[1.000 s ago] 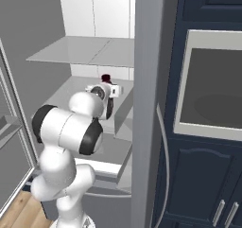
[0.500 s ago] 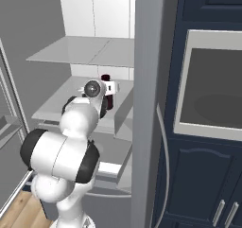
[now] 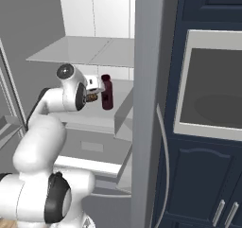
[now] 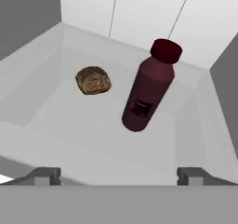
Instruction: Move the bread and juice from the top shelf to the second highest shelf to make space. Then, place the pitcher from the counter on the cleared top shelf.
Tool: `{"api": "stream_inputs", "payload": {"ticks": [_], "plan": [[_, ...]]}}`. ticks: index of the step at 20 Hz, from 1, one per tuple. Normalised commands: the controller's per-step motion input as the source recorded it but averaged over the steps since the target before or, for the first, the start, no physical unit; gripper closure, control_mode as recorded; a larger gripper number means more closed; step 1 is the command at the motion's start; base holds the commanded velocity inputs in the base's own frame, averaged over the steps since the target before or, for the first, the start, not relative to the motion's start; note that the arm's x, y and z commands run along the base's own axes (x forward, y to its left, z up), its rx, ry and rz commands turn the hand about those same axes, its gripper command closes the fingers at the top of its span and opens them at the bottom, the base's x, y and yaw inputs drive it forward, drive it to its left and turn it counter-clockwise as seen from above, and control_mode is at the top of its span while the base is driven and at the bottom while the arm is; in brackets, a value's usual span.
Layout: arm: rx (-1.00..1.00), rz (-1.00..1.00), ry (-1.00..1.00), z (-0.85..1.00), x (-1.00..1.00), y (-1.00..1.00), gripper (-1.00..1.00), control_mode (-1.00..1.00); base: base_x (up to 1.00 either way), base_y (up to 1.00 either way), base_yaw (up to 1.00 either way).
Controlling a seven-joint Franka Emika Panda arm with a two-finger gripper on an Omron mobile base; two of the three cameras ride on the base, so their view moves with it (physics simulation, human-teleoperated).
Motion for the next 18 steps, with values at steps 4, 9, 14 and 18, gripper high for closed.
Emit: {"api": "stream_inputs", "payload": {"ticks": [4,9,14,18], "plan": [[-0.12,0.0,0.03,-0.04,-1.0,0.21,-1.0,-1.0,0.0,0.0,0.0],[-0.02,0.0,-0.01,-0.15,-1.0,0.16,-1.0,-1.0,0.0,0.0,0.0],[0.05,0.0,-0.01,-0.25,-1.0,0.0,-1.0,-1.0,0.0,0.0,0.0],[0.14,0.0,0.0,-0.04,-0.88,0.0,-1.0,-1.0,0.0,0.0,0.0]]}}
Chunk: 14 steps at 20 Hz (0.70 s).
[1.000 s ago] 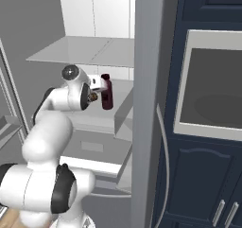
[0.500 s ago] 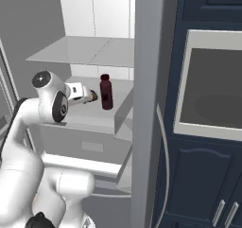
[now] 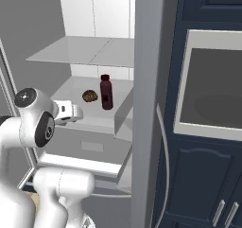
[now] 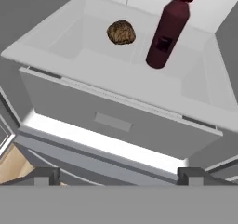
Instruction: Move the bread and juice from the top shelf to the second highest shelf to make space. Then, place the pitcher from the counter on the cleared top shelf.
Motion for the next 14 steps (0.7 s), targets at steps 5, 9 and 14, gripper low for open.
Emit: {"api": "stream_inputs", "payload": {"ticks": [5,9,14], "plan": [[0.1,0.0,0.0,0.1,-0.3,-0.04,-1.0,-1.0,0.0,0.0,0.0],[0.0,0.0,0.0,0.02,-0.01,0.0,-1.0,-1.0,0.0,0.0,0.0],[0.0,0.0,0.0,0.0,0.0,0.0,-1.0,-1.0,0.0,0.0,0.0]]}}
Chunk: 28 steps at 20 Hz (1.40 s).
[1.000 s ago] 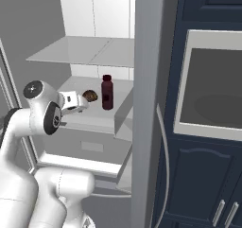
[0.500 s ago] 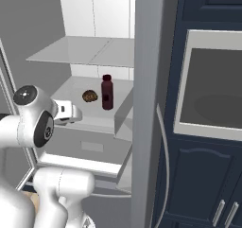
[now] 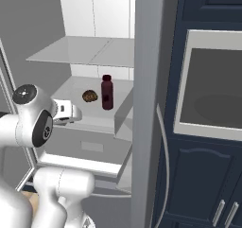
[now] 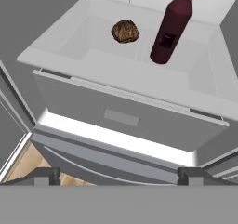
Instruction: Move the bread and juice from the top shelf to the second highest shelf to make space. Then, place the pitcher from the counter on the cleared top shelf.
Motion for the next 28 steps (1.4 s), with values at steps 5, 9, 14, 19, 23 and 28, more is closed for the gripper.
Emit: {"api": "stream_inputs", "payload": {"ticks": [5,9,14,19,23,28], "plan": [[0.0,0.0,0.0,0.0,0.0,0.0,-1.0,1.0,-0.04,0.0,0.0],[0.0,0.0,0.0,0.0,0.0,0.0,-1.0,1.0,-0.54,0.0,0.0],[0.0,0.0,0.0,0.0,0.0,0.0,-1.0,1.0,-0.87,0.0,0.0],[0.0,0.0,0.0,0.0,0.0,0.0,-1.0,1.0,-0.84,0.0,-0.04],[0.0,0.0,0.0,0.0,0.0,0.0,-1.0,1.0,-0.76,0.0,-0.11],[0.0,0.0,0.0,0.0,0.0,0.0,-1.0,1.0,-0.61,0.11,-0.01]]}}
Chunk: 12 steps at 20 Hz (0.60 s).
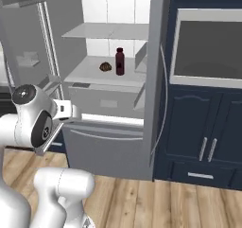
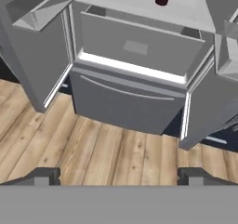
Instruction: Move the bread and juice from the top shelf to the second highest shelf to make space. Then, place the pitcher from the counter on the cleared top shelf.
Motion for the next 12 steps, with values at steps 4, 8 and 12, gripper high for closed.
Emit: {"api": "stream_inputs", "payload": {"ticks": [4,8,12], "plan": [[0.0,0.0,0.0,0.0,0.0,0.0,-1.0,1.0,-0.25,0.51,0.35],[0.0,0.0,0.0,0.0,0.0,0.0,-1.0,1.0,0.0,0.69,0.5],[0.0,0.0,0.0,0.0,0.0,0.0,-1.0,1.0,0.12,0.81,0.51]]}}
